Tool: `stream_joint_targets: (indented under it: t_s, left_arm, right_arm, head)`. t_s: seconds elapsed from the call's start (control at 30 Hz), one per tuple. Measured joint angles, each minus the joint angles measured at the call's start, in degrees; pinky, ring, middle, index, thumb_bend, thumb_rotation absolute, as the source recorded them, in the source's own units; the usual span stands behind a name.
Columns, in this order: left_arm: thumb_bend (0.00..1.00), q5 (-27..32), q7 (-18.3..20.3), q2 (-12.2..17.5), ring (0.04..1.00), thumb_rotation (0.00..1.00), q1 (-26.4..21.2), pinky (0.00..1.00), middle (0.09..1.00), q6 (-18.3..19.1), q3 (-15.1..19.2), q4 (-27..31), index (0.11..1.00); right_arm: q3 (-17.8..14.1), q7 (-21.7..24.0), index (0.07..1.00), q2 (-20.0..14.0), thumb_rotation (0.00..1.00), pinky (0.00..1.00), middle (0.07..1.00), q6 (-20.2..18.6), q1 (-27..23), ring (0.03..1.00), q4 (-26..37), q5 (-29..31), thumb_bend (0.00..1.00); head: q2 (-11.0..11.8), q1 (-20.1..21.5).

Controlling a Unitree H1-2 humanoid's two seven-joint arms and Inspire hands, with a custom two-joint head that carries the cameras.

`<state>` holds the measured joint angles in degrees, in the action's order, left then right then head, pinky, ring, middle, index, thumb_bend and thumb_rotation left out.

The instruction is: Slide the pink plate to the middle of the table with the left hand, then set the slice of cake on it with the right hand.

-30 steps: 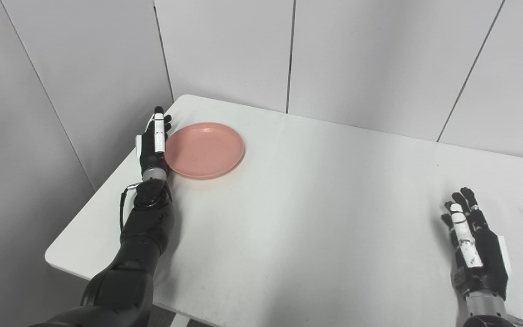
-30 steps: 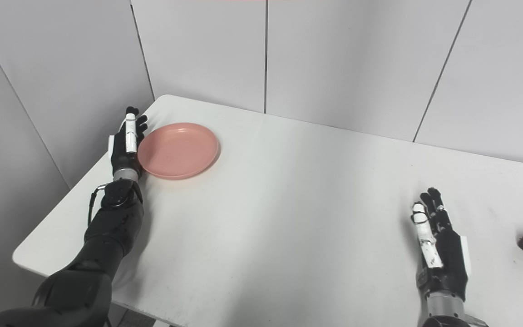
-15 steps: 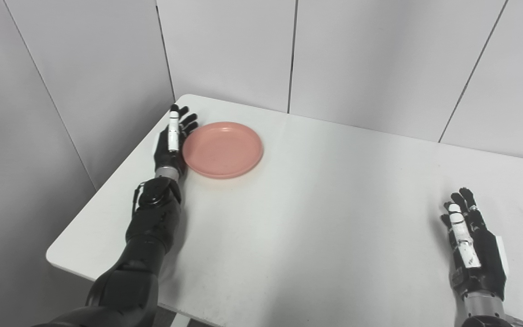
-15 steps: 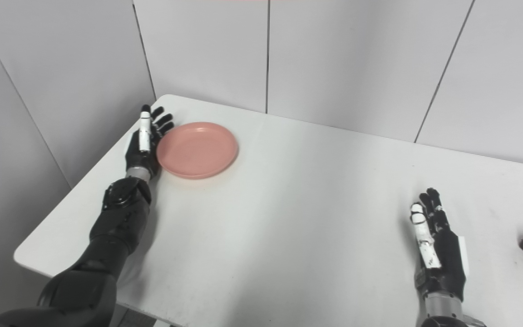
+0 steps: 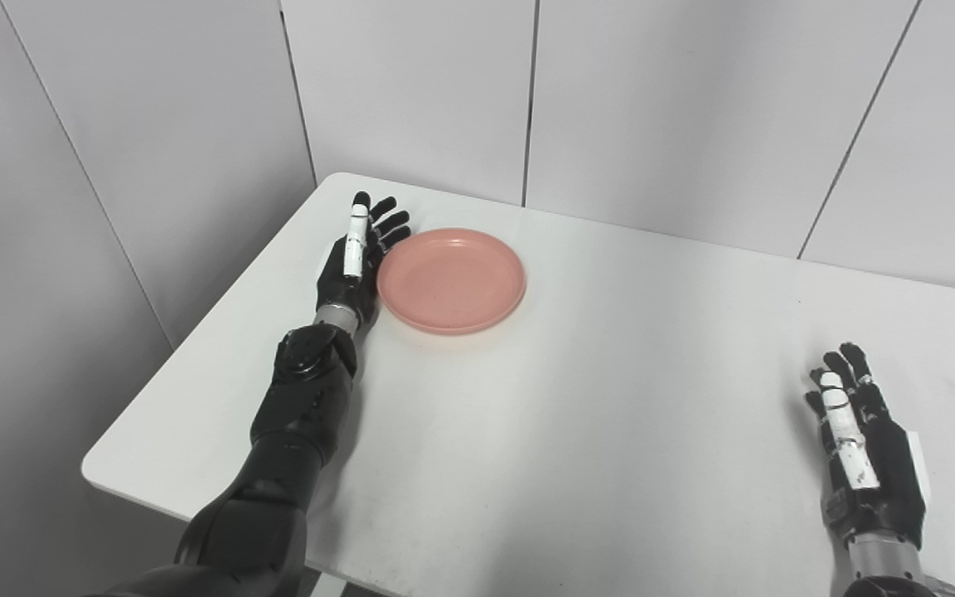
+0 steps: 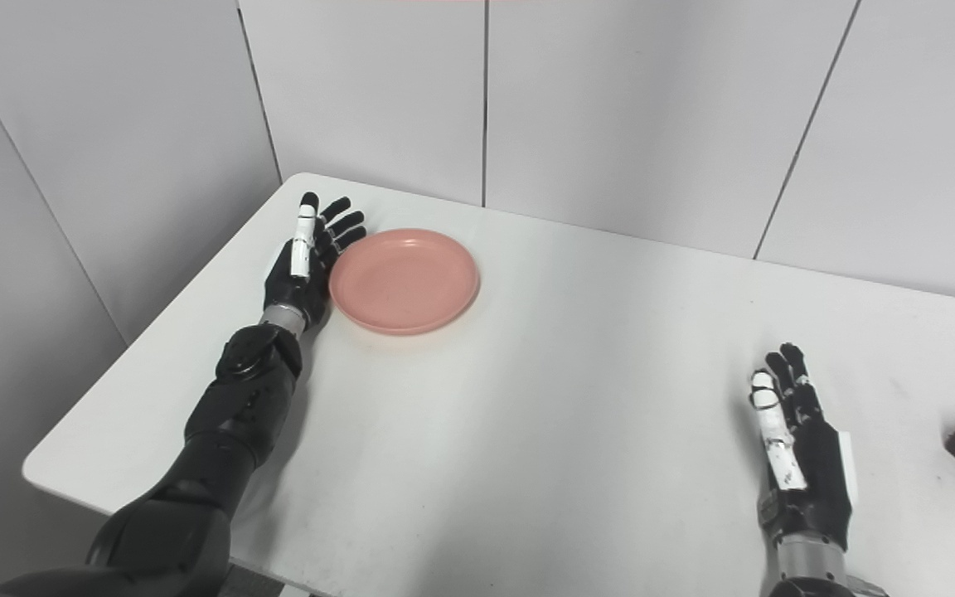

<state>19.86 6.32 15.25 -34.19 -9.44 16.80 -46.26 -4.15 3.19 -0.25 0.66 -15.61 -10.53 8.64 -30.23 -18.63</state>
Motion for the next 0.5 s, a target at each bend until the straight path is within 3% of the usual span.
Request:
stream_joint_targets:
  t_s: [0.3, 0.5]
  left_arm:
    - [0.68, -1.33, 1.91, -0.79, 0.872, 1.00, 1.06, 0.91, 0.834, 2.56, -3.79, 3.37, 0.834]
    - [0.69, -2.50, 2.01, -2.24, 0.877, 1.00, 2.14, 0.92, 0.845, 3.68, -5.96, 5.89, 0.844]
  right_arm:
    - [0.18, 0.00, 0.953, 0.26, 0.64, 0.97, 0.952, -0.01, 0.00, 0.937, 0.04, -0.01, 0.43]
    - [0.20, -0.02, 0.929, 0.42, 0.64, 0.92, 0.936, 0.00, -0.06, 0.922, -0.14, -0.05, 0.46]
  head:
    - [-0.70, 1.50]
    - [-1.32, 2.55]
